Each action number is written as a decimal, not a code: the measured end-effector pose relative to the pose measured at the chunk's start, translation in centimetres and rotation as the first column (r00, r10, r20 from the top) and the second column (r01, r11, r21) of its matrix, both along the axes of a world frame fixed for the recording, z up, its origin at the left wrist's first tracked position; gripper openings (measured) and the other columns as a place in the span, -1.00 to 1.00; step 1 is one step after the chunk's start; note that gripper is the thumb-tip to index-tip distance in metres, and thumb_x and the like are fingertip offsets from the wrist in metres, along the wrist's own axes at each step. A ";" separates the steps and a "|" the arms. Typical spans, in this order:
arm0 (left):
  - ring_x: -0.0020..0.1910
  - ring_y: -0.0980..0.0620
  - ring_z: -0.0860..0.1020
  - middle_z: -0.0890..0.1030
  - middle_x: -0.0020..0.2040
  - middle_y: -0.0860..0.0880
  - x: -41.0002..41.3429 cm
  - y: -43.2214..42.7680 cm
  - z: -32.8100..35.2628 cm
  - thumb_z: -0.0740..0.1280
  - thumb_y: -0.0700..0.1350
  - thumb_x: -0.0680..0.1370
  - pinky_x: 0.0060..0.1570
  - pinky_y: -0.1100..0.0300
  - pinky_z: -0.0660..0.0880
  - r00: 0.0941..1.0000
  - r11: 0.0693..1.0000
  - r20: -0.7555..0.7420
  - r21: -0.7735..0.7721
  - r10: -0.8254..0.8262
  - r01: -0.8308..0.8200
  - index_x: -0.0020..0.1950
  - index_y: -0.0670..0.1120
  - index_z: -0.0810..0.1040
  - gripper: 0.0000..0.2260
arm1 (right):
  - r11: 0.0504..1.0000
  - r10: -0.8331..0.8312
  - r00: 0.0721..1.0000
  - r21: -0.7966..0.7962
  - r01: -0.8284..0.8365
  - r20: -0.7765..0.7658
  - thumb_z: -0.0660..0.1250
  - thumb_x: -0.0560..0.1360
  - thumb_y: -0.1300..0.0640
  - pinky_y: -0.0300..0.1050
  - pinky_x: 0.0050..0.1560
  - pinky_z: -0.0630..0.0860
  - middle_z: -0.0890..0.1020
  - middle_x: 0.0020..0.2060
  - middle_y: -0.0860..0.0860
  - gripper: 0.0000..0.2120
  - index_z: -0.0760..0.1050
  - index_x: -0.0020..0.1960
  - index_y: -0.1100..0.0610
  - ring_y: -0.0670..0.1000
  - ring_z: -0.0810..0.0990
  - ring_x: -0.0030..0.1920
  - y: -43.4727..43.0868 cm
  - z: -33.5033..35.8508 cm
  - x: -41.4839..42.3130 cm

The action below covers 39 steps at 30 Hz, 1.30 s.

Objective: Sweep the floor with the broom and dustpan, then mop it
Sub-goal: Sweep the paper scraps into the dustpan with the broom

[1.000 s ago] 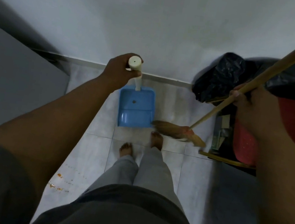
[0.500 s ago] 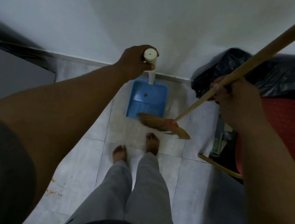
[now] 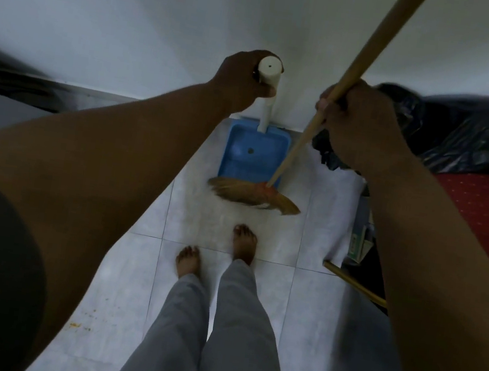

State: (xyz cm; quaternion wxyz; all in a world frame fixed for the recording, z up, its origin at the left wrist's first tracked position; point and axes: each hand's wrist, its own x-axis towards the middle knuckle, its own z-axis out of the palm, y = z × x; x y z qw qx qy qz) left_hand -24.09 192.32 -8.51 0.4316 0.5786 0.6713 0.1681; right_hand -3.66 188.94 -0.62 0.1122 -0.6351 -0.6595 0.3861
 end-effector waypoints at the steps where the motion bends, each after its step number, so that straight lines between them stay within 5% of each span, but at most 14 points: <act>1: 0.26 0.01 0.51 0.58 0.25 -0.03 0.0 0.5 -0.2 0.51 -0.20 0.44 0.29 0.17 0.42 1.000 1.000 0.008 -0.006 0.015 -0.015 0.26 -0.04 0.57 -0.60 | 1.000 0.010 1.000 0.005 -0.010 0.007 0.23 0.63 0.10 -0.49 -0.19 0.42 0.57 -0.07 -0.02 -0.80 0.52 0.15 0.18 -0.09 0.55 -0.07 0.7 -0.3 -0.4; 8: 0.29 -0.02 0.50 0.57 0.29 -0.05 0.3 2.0 -0.9 0.52 -0.18 0.44 0.35 0.05 0.43 0.998 0.998 0.002 -0.037 0.059 -0.059 0.34 -0.08 0.53 -0.53 | 0.997 0.080 0.992 0.009 -0.081 0.100 0.23 0.62 0.08 -0.25 0.06 0.47 0.61 0.09 0.07 -0.74 0.52 0.22 0.20 0.03 0.59 0.07 5.3 -3.6 -3.0; 23: 0.39 -0.05 0.43 0.45 0.41 -0.10 -1.1 1.8 -1.4 0.46 -0.16 0.51 0.35 0.13 0.36 0.990 0.960 -0.002 -0.244 0.138 -0.134 0.51 -0.14 0.29 -0.38 | 0.992 0.000 0.976 -0.126 0.028 0.218 0.21 0.61 -0.06 -0.25 -0.18 0.34 0.61 0.07 0.10 -0.61 0.51 0.18 0.26 -0.03 0.48 -0.10 7.7 -8.8 -4.0; 29: 0.49 -0.05 0.31 0.31 0.54 -0.09 -1.2 -0.2 -0.4 0.44 -0.05 0.53 0.47 0.06 0.28 0.996 0.955 -0.051 -0.285 0.069 -0.081 0.61 -0.12 0.11 -0.25 | 0.989 -0.030 0.964 -0.135 0.067 0.263 0.17 0.63 -0.06 -0.20 -0.06 0.29 0.53 0.23 0.16 -0.57 0.42 0.30 0.26 0.12 0.52 0.20 4.3 -8.6 -4.2; 34: 0.54 -0.03 0.24 0.23 0.58 -0.09 -2.4 -3.2 2.6 0.43 0.00 0.54 0.50 0.07 0.21 0.995 0.967 -0.093 -0.252 0.019 -0.042 0.63 -0.12 0.03 -0.20 | 0.981 0.021 0.974 -0.192 0.024 0.226 0.17 0.63 0.02 -0.13 -0.04 0.36 0.57 0.14 0.22 -0.64 0.47 0.22 0.29 0.20 0.54 0.15 1.4 -6.7 -4.6; 39: 0.54 -0.10 0.22 0.22 0.58 -0.12 -4.8 -8.1 5.7 0.35 0.11 0.58 0.47 0.07 0.17 0.952 0.981 -0.305 -0.193 -0.032 -0.029 0.63 -0.10 0.03 -0.24 | 0.990 0.095 0.976 -0.118 -0.073 0.197 0.21 0.63 -0.01 -0.14 0.22 0.38 0.47 0.35 0.19 -0.53 0.32 0.43 0.24 0.16 0.45 0.32 -0.8 -2.5 -5.9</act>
